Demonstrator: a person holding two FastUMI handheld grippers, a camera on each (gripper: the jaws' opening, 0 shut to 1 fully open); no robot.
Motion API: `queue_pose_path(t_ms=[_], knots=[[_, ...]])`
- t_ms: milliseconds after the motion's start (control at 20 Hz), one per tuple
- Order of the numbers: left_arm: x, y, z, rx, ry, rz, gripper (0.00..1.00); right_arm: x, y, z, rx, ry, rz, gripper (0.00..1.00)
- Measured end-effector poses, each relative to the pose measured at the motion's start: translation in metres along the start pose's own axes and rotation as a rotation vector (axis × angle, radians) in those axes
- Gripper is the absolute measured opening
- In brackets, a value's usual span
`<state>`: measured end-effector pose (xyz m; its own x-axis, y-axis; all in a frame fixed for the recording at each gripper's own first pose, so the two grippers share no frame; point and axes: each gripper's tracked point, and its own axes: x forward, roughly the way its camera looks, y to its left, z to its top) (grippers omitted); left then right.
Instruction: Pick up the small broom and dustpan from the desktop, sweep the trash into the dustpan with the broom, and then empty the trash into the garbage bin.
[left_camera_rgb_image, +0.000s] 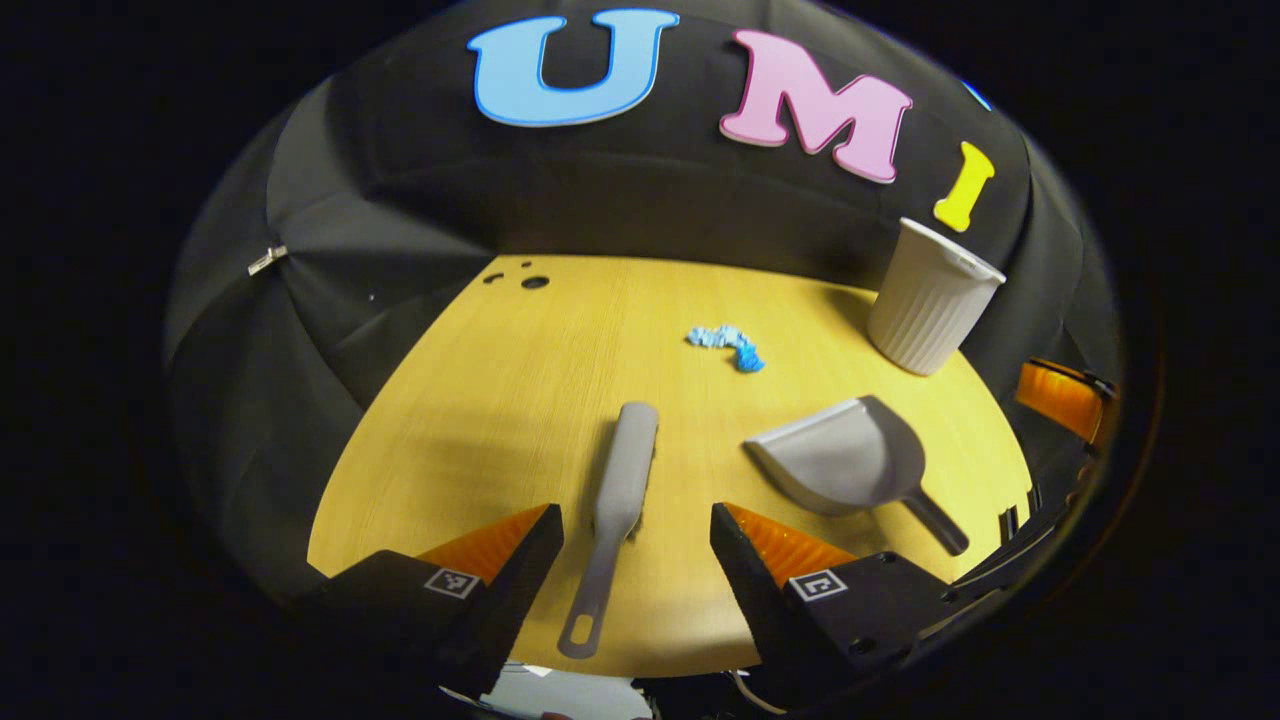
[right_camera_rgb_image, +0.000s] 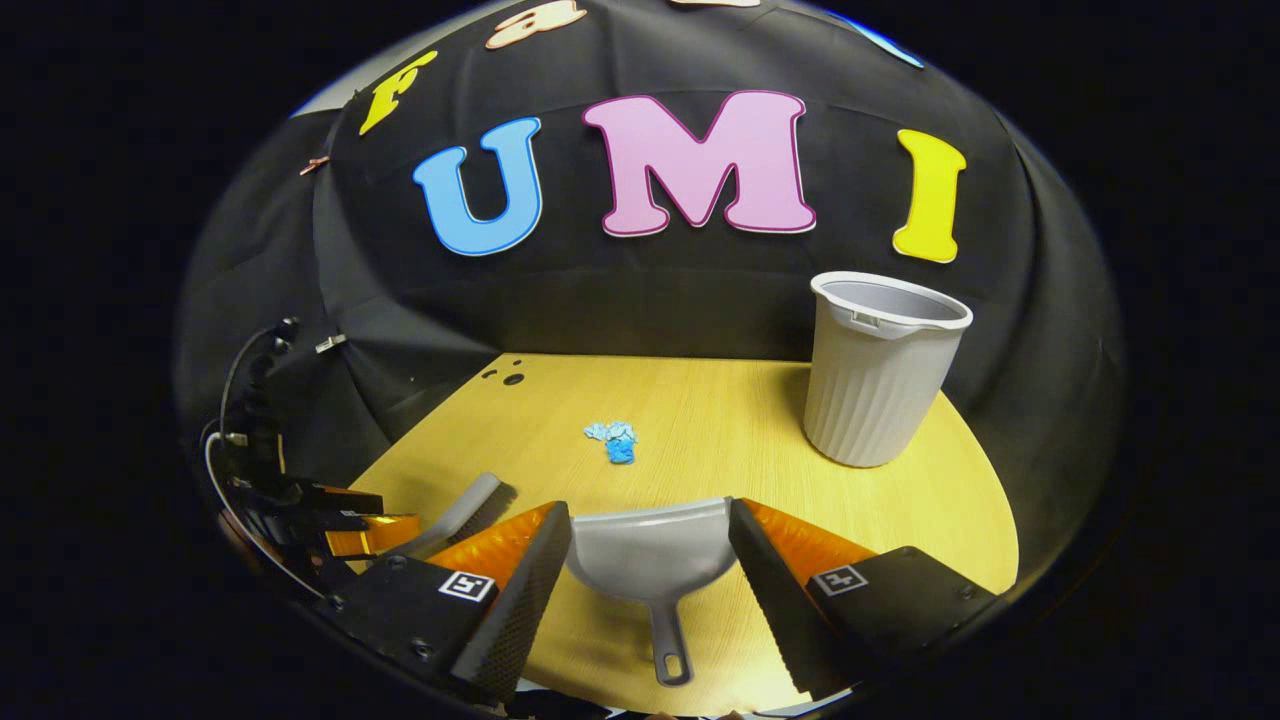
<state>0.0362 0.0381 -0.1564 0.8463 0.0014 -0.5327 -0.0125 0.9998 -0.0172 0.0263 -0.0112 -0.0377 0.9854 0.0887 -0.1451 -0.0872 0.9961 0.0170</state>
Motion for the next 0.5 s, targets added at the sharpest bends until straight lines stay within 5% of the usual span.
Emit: queue_pose_path(t_ms=[500], knots=[[0.061,0.018,-0.062,0.04,0.311,-0.014,0.89,0.003,-0.002,-0.022,0.041,0.062,0.025,0.99]])
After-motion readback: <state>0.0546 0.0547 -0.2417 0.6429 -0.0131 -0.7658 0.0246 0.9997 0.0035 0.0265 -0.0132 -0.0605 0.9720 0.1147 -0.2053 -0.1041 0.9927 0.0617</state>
